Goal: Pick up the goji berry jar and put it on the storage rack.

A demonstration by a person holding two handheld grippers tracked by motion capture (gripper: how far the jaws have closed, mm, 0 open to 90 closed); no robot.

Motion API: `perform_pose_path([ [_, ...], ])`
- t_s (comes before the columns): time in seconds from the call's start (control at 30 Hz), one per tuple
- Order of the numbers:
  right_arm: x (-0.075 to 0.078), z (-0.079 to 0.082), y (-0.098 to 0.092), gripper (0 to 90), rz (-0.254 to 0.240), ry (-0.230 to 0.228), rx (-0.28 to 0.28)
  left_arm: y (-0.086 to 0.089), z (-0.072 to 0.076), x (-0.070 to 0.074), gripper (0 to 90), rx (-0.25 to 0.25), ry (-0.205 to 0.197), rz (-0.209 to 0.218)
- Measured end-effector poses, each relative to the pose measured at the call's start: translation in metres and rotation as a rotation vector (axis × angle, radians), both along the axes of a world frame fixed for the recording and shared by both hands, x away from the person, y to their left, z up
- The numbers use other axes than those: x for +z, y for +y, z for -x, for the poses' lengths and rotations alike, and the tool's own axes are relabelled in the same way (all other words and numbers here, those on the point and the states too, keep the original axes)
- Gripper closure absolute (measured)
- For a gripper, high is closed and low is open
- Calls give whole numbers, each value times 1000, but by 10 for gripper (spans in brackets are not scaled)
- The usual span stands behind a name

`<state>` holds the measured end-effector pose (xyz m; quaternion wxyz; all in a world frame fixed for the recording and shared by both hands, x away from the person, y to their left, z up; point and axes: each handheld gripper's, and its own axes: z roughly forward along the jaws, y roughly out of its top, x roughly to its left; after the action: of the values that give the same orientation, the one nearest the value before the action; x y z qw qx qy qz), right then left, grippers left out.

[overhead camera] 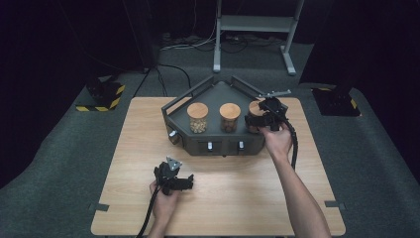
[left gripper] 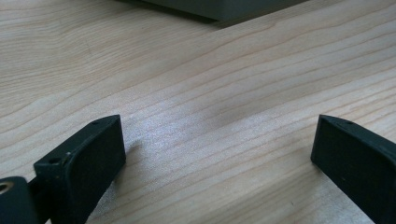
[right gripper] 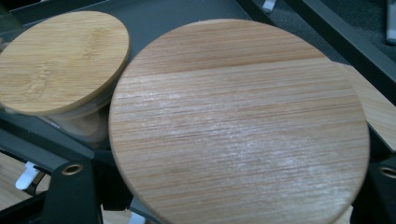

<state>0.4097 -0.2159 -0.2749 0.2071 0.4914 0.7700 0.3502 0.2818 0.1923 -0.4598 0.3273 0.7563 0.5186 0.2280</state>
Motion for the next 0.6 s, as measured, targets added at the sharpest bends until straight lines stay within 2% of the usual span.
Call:
perform_pose_path([
  [0.3, -6, -7, 5, 255, 0, 16, -37, 0, 0, 0, 28, 1, -1, 1],
  [0.5, -8, -10, 9, 255, 14, 21, -32, 0, 0, 0, 28, 1, -1, 1],
  [0.6, -9, -11, 8, 255, 0, 29, -40, 0, 0, 0, 28, 1, -1, 1],
])
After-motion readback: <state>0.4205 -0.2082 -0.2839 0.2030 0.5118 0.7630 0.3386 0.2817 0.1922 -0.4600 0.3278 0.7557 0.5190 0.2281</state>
